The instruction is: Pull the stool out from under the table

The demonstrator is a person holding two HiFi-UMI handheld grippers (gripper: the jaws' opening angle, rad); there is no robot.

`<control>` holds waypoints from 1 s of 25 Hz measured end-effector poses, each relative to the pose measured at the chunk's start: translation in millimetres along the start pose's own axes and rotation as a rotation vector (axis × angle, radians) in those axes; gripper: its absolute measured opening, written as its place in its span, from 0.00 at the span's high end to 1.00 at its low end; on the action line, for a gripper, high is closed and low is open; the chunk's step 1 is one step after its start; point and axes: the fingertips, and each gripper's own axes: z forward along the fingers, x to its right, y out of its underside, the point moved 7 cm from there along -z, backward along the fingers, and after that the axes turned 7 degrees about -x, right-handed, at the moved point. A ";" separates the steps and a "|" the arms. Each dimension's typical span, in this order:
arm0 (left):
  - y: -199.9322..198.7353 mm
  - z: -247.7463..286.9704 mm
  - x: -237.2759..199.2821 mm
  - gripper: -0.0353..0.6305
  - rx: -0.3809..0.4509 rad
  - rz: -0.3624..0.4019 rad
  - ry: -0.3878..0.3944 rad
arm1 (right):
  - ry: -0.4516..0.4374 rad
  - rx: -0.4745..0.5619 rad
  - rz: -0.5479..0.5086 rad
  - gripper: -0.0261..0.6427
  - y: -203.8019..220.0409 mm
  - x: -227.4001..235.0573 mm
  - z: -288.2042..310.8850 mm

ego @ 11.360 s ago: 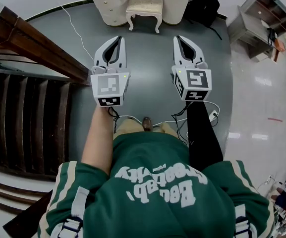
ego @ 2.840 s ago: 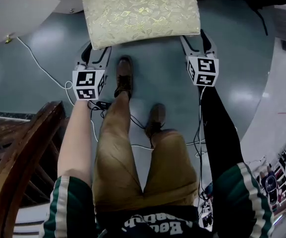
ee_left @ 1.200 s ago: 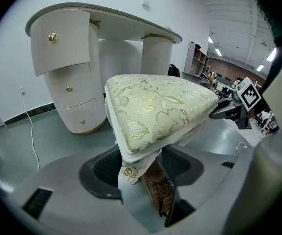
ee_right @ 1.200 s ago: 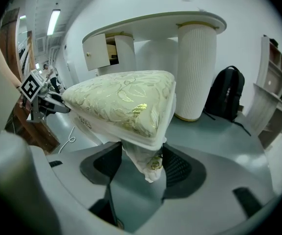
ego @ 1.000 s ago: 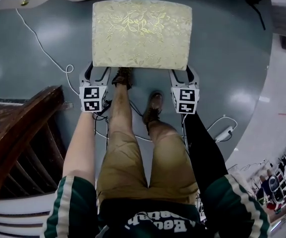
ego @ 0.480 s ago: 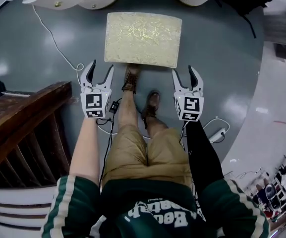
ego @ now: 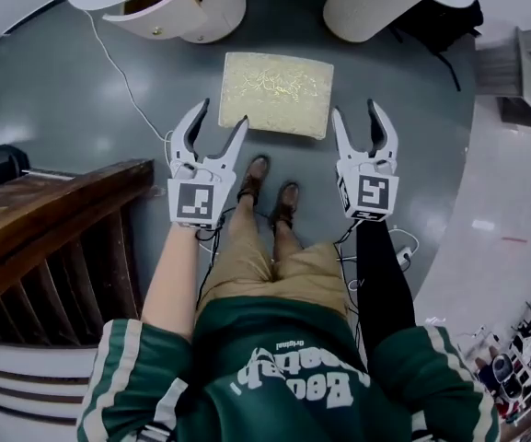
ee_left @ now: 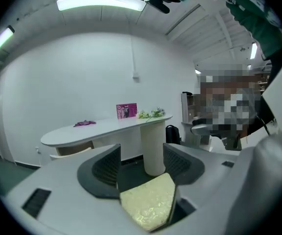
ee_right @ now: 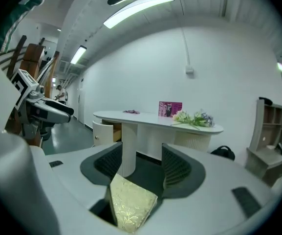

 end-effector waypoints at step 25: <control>-197.4 -32.3 -77.4 0.51 0.286 0.085 0.106 | 0.128 0.247 -0.082 0.59 -229.7 -56.0 -55.7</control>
